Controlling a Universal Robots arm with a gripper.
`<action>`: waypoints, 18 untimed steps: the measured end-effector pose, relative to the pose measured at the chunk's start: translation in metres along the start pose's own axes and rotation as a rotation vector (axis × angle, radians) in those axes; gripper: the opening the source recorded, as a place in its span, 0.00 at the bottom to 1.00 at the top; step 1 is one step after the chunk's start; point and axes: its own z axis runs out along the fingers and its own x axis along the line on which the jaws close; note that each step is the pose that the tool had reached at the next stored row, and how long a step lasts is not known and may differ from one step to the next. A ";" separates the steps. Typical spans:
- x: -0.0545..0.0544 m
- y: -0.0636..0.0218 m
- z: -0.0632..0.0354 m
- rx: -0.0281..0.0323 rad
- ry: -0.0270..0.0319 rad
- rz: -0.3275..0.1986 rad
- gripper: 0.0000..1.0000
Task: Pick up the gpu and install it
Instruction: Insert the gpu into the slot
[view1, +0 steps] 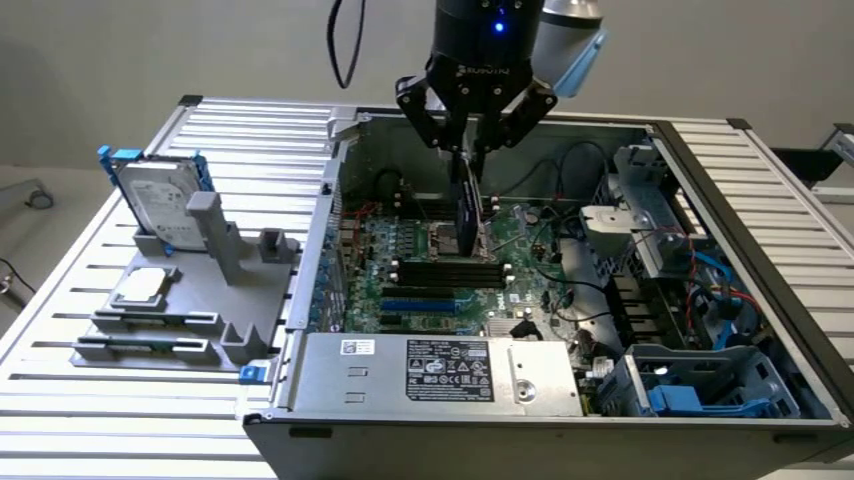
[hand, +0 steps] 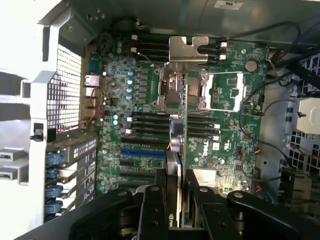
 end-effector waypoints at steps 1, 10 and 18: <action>0.000 0.0000 0.0005 0.0000 0.0003 -0.018 0.26; 0.000 -0.0001 0.0052 0.0003 0.0032 -0.182 0.26; 0.000 -0.0002 0.0095 0.0002 0.0057 -0.327 0.26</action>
